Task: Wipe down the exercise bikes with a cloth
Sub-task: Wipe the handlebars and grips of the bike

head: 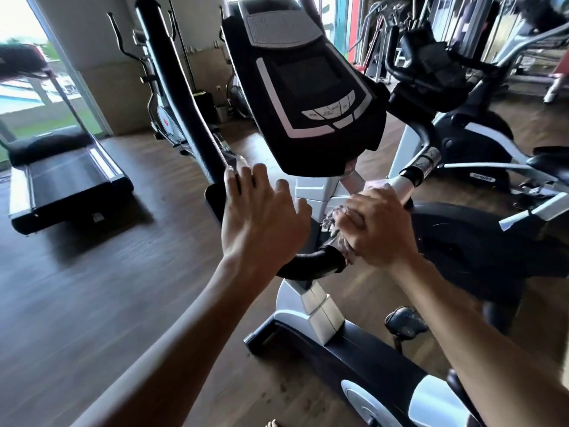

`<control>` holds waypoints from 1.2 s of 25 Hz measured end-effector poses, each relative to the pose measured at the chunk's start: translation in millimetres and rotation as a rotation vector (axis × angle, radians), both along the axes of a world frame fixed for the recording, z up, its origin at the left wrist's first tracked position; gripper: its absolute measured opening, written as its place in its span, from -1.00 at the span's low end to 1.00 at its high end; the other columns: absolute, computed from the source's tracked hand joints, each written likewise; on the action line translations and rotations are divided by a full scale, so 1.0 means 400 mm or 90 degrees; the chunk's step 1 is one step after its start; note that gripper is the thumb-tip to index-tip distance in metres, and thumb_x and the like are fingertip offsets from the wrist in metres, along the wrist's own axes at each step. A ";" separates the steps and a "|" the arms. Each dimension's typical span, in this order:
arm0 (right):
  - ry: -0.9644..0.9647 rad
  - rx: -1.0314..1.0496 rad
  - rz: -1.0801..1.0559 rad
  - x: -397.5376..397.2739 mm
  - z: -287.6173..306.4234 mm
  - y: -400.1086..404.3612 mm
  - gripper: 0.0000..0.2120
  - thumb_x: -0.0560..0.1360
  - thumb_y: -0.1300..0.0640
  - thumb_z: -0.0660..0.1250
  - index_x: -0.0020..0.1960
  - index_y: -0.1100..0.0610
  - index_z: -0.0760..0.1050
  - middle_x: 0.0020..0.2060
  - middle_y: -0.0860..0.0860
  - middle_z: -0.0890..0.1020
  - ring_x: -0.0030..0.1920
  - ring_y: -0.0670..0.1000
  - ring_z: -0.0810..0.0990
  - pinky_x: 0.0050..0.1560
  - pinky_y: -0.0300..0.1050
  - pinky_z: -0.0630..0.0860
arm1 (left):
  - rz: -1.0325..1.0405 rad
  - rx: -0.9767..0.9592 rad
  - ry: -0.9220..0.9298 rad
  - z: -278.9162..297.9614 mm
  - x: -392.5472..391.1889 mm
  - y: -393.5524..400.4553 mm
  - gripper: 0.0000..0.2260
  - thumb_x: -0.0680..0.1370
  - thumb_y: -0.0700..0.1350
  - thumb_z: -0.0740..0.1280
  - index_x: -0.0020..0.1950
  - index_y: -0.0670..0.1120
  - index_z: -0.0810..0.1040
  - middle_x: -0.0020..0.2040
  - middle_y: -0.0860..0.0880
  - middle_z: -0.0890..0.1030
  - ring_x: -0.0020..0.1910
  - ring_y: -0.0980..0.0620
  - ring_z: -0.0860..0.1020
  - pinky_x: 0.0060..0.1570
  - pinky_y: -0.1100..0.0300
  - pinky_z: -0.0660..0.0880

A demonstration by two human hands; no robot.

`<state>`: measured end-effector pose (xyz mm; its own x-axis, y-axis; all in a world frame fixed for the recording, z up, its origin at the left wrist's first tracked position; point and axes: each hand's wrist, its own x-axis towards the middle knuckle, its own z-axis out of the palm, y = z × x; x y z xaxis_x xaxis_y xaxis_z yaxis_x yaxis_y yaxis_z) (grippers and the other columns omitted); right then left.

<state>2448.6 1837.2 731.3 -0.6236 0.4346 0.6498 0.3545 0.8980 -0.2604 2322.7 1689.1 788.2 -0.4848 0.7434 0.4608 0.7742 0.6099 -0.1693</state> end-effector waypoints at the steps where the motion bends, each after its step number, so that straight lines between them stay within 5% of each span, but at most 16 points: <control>1: 0.007 0.021 0.025 -0.001 -0.015 -0.038 -0.74 0.51 -0.04 0.22 -0.22 0.07 0.58 -0.25 -0.04 0.63 -0.10 0.11 0.56 0.20 0.17 0.39 | -0.006 0.005 -0.001 -0.001 0.002 0.002 -0.44 0.60 0.17 0.01 0.22 -0.18 0.61 0.37 -0.36 0.44 0.49 -0.36 0.27 0.51 -0.22 0.12; 5: 0.006 0.090 0.205 0.036 -0.051 -0.044 -0.76 0.49 0.03 0.28 0.01 0.04 0.69 -0.04 -0.07 0.69 0.07 0.06 0.58 0.33 0.15 0.35 | -0.052 0.016 -0.011 -0.002 0.005 0.001 -0.40 0.61 0.15 -0.05 0.34 -0.21 0.54 0.49 -0.39 0.33 0.60 -0.33 0.09 0.59 -0.18 -0.01; 10: 0.042 0.008 0.012 0.008 -0.020 0.021 -0.74 0.50 0.02 0.22 -0.14 0.10 0.65 -0.19 -0.03 0.69 -0.07 0.12 0.60 0.24 0.21 0.39 | -0.116 0.056 -0.033 -0.001 0.011 0.021 -0.54 0.67 0.08 0.07 0.45 -0.17 0.40 0.59 -0.37 0.13 0.64 -0.29 -0.10 0.61 -0.15 -0.11; 15: 0.019 0.078 0.156 0.020 -0.030 -0.036 -0.83 0.44 0.02 0.28 -0.15 0.07 0.61 -0.20 -0.04 0.64 -0.05 0.06 0.55 0.36 0.12 0.35 | -0.125 -0.014 0.038 -0.005 0.009 0.102 -0.41 0.64 0.07 0.05 0.63 -0.17 0.17 0.64 -0.28 0.04 0.65 -0.23 -0.07 0.59 -0.21 -0.08; 19: -0.012 -0.023 0.051 0.001 -0.002 0.067 -0.67 0.53 -0.03 0.17 -0.16 0.09 0.64 -0.22 -0.02 0.68 -0.10 0.14 0.59 0.24 0.16 0.41 | -0.105 -0.063 0.026 -0.005 0.004 0.097 -0.40 0.69 0.07 -0.01 0.66 -0.19 -0.01 0.66 -0.26 -0.12 0.66 -0.16 -0.14 0.59 -0.18 -0.13; 23: -0.031 0.060 0.077 0.000 -0.033 -0.008 -0.68 0.54 -0.03 0.16 -0.24 0.06 0.59 -0.29 -0.03 0.66 -0.19 0.06 0.57 0.26 0.17 0.40 | -0.108 -0.072 0.027 -0.004 0.012 0.093 -0.40 0.70 0.05 0.00 0.66 -0.21 -0.03 0.66 -0.26 -0.14 0.66 -0.17 -0.15 0.59 -0.17 -0.12; 27: -0.170 -0.066 0.005 -0.022 0.036 0.052 -0.54 0.53 -0.21 0.12 -0.48 -0.04 0.27 -0.43 0.03 0.52 -0.24 0.11 0.49 -0.12 -0.01 0.36 | -0.114 -0.075 0.012 0.000 0.011 0.092 -0.38 0.65 0.08 -0.08 0.66 -0.20 -0.02 0.67 -0.23 -0.12 0.66 -0.13 -0.15 0.59 -0.16 -0.12; 30: -0.120 -0.038 -0.005 -0.032 0.034 0.015 -0.57 0.50 -0.14 0.19 -0.48 -0.01 0.30 -0.47 -0.03 0.45 -0.26 0.13 0.50 -0.11 -0.02 0.33 | -0.126 -0.060 0.009 -0.002 0.011 0.089 -0.38 0.65 0.06 -0.06 0.66 -0.20 0.00 0.67 -0.24 -0.09 0.66 -0.13 -0.12 0.59 -0.15 -0.10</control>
<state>2435.9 1843.3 744.8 -0.7284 0.4744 0.4943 0.4093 0.8799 -0.2414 2326.9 1724.6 787.6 -0.3192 0.8637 0.3900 0.8745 0.4270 -0.2299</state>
